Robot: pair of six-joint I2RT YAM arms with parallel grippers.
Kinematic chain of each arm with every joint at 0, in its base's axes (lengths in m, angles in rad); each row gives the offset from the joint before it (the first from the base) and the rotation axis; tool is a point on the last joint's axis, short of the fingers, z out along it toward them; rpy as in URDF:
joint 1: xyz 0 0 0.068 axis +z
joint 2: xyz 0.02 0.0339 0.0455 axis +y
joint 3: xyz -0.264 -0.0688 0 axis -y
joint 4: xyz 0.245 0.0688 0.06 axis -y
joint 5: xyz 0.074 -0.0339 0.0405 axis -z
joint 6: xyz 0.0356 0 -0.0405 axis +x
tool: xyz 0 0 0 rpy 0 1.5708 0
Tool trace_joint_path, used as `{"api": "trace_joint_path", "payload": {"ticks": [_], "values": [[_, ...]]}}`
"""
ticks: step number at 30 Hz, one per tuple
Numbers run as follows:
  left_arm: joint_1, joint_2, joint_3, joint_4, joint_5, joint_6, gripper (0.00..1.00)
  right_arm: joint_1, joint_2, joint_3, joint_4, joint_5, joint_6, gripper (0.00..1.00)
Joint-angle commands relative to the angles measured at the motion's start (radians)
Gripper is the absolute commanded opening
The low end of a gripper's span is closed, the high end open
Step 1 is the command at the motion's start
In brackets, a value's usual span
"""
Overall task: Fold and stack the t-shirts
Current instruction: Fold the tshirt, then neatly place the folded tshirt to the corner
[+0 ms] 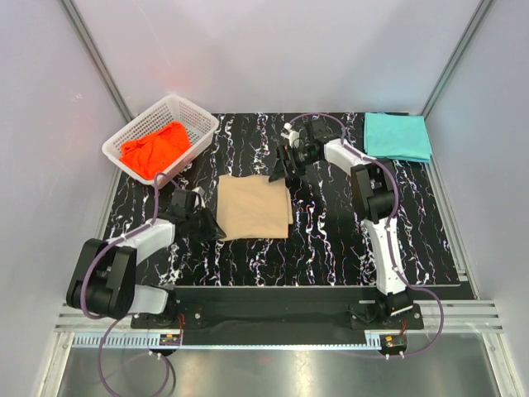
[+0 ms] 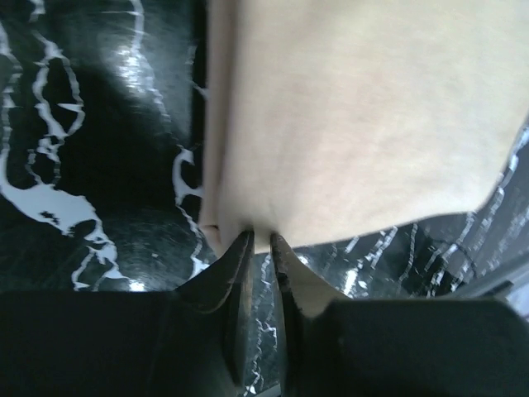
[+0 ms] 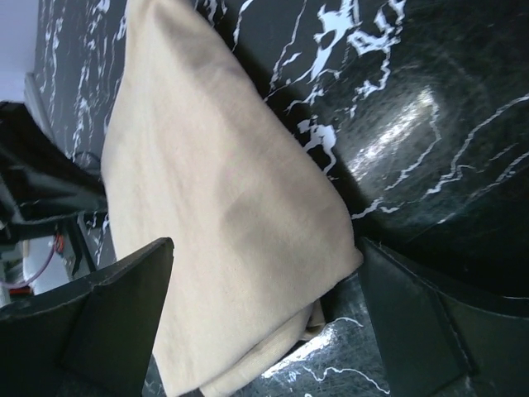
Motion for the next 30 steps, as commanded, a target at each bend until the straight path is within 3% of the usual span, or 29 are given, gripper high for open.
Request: {"api": "trace_joint_path", "payload": {"ticks": [1,12,15,18,19,22,23,26,27,30], "values": [[-0.004,0.036,-0.014,0.06,-0.068,-0.002,0.18,0.022,0.095,0.005,-0.219,0.003,-0.076,0.99],[-0.004,0.096,-0.01,0.075,-0.087,0.003,0.15,0.025,0.094,-0.01,-0.249,-0.045,-0.095,0.99],[-0.003,0.093,-0.008,0.072,-0.087,0.003,0.15,0.025,0.08,-0.03,-0.215,-0.034,-0.076,0.96],[-0.003,0.091,-0.008,0.071,-0.087,0.003,0.15,0.027,0.06,-0.059,-0.165,-0.019,-0.05,0.87],[-0.003,0.088,-0.007,0.071,-0.085,0.001,0.14,0.03,0.051,-0.064,-0.146,-0.022,-0.047,0.83],[-0.004,0.085,-0.013,0.077,-0.082,-0.002,0.14,0.025,0.025,-0.099,-0.076,-0.025,-0.016,0.59],[-0.004,0.084,-0.017,0.08,-0.079,-0.004,0.14,0.028,0.018,-0.116,-0.057,-0.023,-0.009,0.44],[-0.004,0.061,-0.022,0.079,-0.082,-0.01,0.14,0.028,-0.014,-0.151,0.016,0.001,0.034,0.21],[-0.004,0.036,-0.02,0.06,-0.083,-0.014,0.14,0.027,-0.024,-0.162,0.033,0.02,0.045,0.06],[-0.004,-0.055,0.039,-0.047,-0.097,-0.001,0.14,0.027,-0.1,-0.208,0.06,0.149,0.098,0.0]]}}
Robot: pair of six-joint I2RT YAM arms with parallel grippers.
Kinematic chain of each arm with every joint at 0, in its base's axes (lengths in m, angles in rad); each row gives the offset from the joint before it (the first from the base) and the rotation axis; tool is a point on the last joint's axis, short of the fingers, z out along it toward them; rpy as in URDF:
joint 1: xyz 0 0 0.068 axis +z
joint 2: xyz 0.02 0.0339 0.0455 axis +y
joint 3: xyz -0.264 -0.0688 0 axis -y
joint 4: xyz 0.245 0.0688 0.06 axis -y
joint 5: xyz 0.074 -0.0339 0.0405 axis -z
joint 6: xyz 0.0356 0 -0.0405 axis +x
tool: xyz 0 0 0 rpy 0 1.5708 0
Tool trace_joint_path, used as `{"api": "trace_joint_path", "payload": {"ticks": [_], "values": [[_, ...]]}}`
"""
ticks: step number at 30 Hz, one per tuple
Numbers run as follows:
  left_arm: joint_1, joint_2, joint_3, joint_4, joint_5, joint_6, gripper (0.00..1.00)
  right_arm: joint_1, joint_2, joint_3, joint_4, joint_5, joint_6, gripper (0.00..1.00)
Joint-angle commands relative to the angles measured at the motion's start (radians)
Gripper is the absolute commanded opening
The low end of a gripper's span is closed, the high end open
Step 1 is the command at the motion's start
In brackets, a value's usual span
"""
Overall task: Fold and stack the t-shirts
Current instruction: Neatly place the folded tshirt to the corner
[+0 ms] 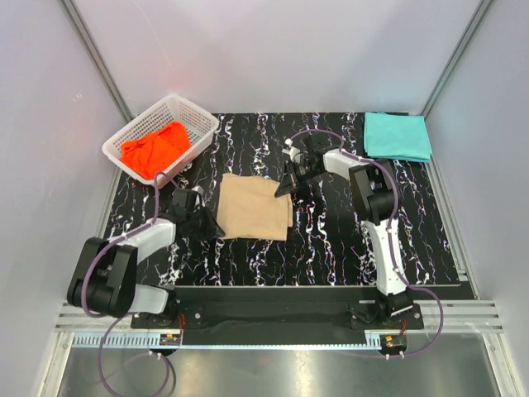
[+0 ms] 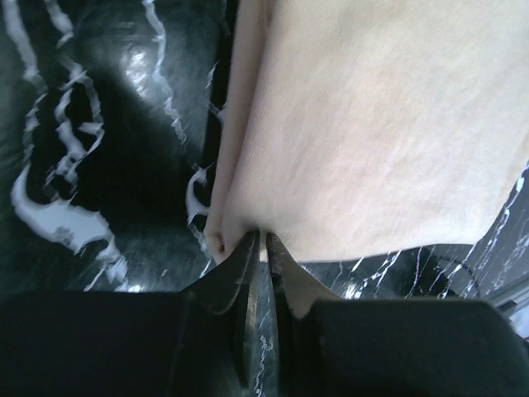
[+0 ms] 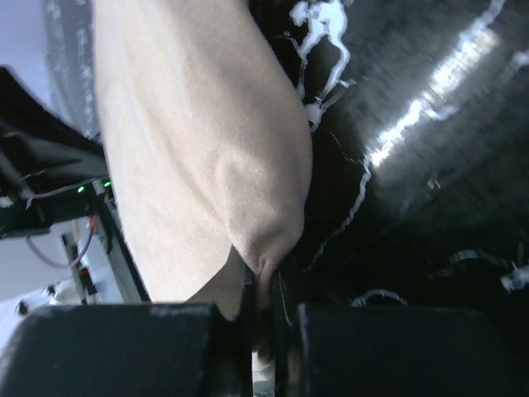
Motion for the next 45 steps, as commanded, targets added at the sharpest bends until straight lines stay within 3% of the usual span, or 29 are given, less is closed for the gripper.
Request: {"api": "trace_joint_path", "payload": {"ticks": [1,6,9,20,24,28,35,39,40,43,45], "values": [[-0.001,-0.119,0.07,-0.139,-0.08,0.033,0.15,0.019,-0.134,-0.058,0.044,0.255,0.066,0.0],[-0.001,-0.298,0.298,-0.389,-0.22,0.13,0.23,0.082,-0.306,-0.203,0.059,0.549,0.259,0.0],[-0.001,-0.357,0.367,-0.448,-0.266,0.161,0.23,0.137,-0.365,-0.262,0.079,0.654,0.321,0.0],[-0.001,-0.407,0.323,-0.452,-0.275,0.15,0.21,0.315,-0.46,-0.222,-0.02,1.103,0.369,0.0],[-0.001,-0.386,0.341,-0.46,-0.284,0.146,0.2,0.349,-0.474,-0.22,-0.04,1.153,0.361,0.0],[-0.001,-0.38,0.364,-0.457,-0.269,0.139,0.19,0.348,-0.478,-0.236,-0.021,1.147,0.314,0.0],[-0.001,-0.415,0.367,-0.385,-0.107,0.159,0.19,0.216,-0.489,-0.271,0.092,0.829,0.047,0.0],[-0.001,-0.409,0.375,-0.371,-0.021,0.179,0.19,0.034,-0.481,-0.28,0.143,0.512,-0.001,0.0],[-0.001,-0.404,0.381,-0.371,0.012,0.185,0.19,-0.006,-0.478,-0.288,0.151,0.353,-0.037,0.0],[-0.006,-0.374,0.404,-0.386,0.079,0.225,0.2,-0.062,-0.434,-0.159,0.032,0.349,-0.178,0.0],[-0.008,-0.351,0.419,-0.394,0.107,0.259,0.2,-0.07,-0.341,-0.04,-0.176,0.405,-0.247,0.0]]}}
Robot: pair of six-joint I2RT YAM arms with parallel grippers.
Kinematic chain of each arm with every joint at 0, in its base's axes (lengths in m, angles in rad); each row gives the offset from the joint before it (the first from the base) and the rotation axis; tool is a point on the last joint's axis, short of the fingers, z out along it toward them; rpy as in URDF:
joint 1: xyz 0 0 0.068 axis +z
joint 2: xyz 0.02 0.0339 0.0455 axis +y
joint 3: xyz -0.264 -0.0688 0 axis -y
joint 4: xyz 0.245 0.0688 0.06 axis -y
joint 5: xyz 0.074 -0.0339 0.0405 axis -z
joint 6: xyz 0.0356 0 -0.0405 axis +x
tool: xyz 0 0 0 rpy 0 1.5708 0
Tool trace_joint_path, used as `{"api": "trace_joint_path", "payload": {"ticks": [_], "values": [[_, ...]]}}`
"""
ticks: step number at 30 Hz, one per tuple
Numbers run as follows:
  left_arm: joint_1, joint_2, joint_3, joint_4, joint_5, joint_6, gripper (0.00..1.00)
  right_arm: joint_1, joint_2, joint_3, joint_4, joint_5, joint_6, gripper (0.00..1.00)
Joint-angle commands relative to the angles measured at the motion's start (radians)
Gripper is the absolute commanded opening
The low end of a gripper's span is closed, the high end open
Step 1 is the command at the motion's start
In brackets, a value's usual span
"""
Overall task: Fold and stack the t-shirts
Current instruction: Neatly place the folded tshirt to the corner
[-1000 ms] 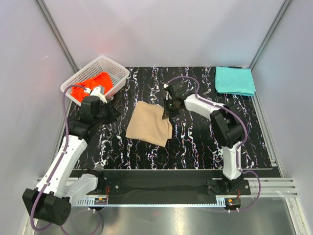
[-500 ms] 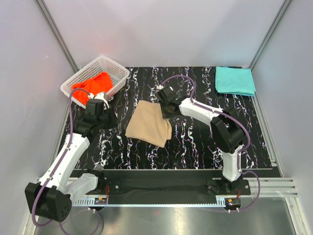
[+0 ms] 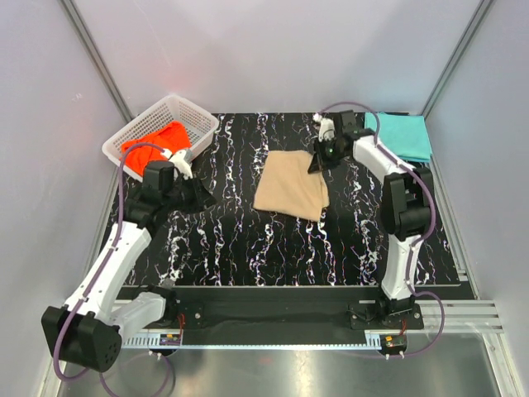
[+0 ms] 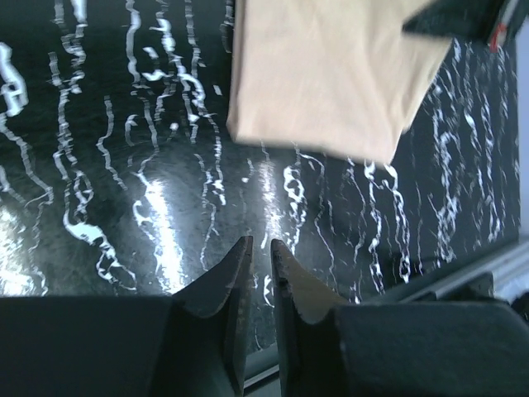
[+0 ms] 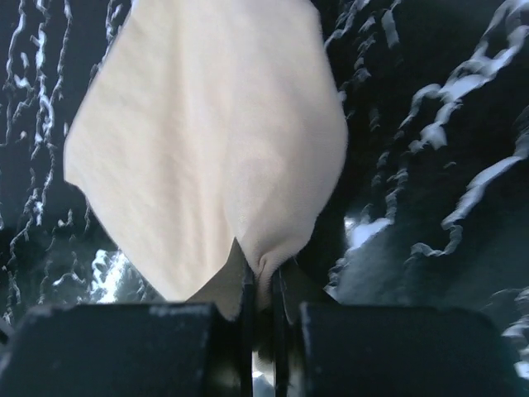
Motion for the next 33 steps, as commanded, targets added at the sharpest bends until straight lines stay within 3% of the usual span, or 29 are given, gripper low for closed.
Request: {"api": "trace_joint_path", "payload": {"ticks": [1,3,8,15,21,29,33], "values": [[-0.008,0.034,0.069,0.015,0.128,0.089,0.2,-0.004,0.089,0.276,-0.228,-0.046,-0.237,0.0],[-0.008,0.037,0.075,0.007,0.13,0.109,0.2,-0.029,0.164,0.388,-0.354,-0.031,-0.268,0.0],[-0.01,0.026,0.064,0.025,0.153,0.151,0.2,-0.124,0.215,0.458,-0.391,-0.028,-0.323,0.0],[-0.01,0.017,0.019,0.077,0.195,0.149,0.2,-0.2,0.298,0.738,-0.621,0.136,-0.388,0.0],[-0.01,0.031,-0.009,0.099,0.243,0.143,0.21,-0.262,0.255,0.745,-0.606,0.28,-0.426,0.0],[-0.019,0.054,-0.028,0.114,0.303,0.139,0.22,-0.368,0.255,0.78,-0.522,0.303,-0.513,0.0],[-0.019,0.068,-0.023,0.113,0.307,0.14,0.22,-0.404,0.292,0.875,-0.52,0.317,-0.561,0.0]]}}
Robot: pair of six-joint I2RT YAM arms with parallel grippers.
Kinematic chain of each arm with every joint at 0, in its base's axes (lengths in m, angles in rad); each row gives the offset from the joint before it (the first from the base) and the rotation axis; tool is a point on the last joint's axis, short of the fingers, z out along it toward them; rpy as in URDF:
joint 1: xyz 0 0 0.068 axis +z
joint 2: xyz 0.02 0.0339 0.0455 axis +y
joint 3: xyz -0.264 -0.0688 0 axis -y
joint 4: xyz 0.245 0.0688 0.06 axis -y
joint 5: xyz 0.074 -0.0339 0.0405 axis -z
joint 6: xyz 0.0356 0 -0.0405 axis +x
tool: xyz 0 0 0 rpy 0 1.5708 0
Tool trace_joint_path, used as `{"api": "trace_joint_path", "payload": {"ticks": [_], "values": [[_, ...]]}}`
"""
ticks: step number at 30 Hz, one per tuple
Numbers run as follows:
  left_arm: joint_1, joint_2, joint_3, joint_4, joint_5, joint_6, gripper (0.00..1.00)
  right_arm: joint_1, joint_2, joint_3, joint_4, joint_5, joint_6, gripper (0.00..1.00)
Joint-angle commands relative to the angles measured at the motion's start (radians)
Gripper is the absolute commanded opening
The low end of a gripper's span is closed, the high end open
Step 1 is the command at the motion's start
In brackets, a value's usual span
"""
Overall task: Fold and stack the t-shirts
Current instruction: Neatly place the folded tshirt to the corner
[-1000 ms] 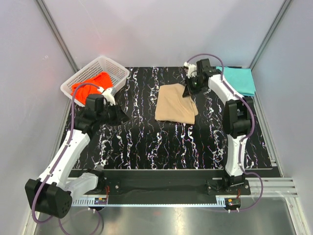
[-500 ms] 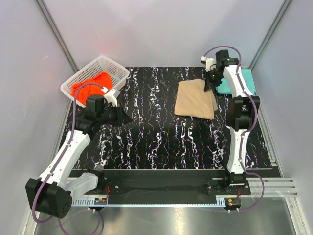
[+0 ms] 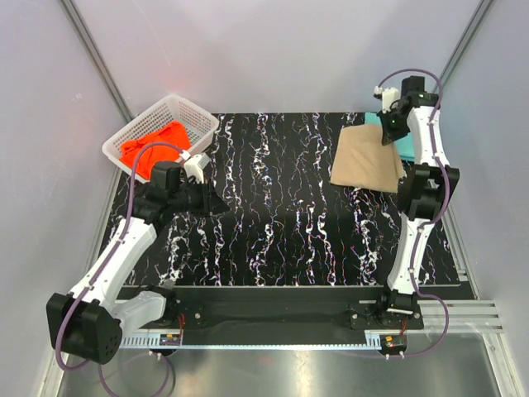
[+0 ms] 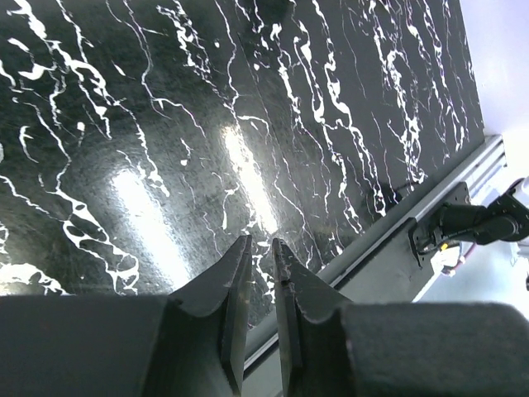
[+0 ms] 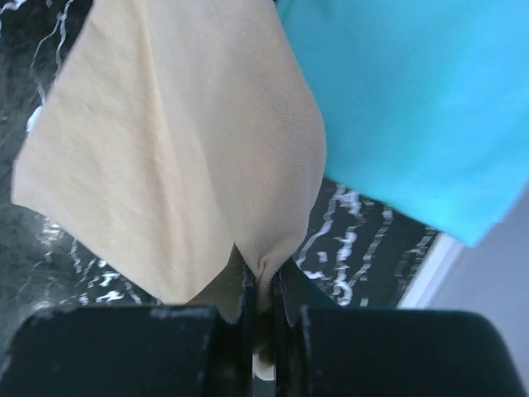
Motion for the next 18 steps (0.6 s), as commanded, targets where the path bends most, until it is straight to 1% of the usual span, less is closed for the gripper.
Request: {"api": "trace_joint_path", "payload": {"ticks": [1,4,8,10,15,18], "values": [[-0.003,0.011,0.002,0.05,0.045,0.011,0.22,-0.025,-0.016,0.119,0.051,0.034,-0.076,0.0],[-0.003,0.026,0.003,0.047,0.045,0.009,0.22,-0.037,-0.025,0.119,0.11,0.039,-0.088,0.0],[-0.003,0.037,0.003,0.048,0.048,0.009,0.22,-0.051,-0.048,0.113,0.172,-0.013,-0.106,0.0],[-0.003,0.041,0.005,0.045,0.05,0.009,0.22,-0.054,-0.049,0.107,0.196,0.0,-0.135,0.0],[-0.003,0.048,0.008,0.045,0.057,0.011,0.22,-0.066,-0.011,0.211,0.181,0.002,-0.162,0.0],[-0.002,0.061,0.009,0.047,0.06,0.011,0.21,-0.066,-0.043,0.198,0.2,-0.034,-0.191,0.0]]}}
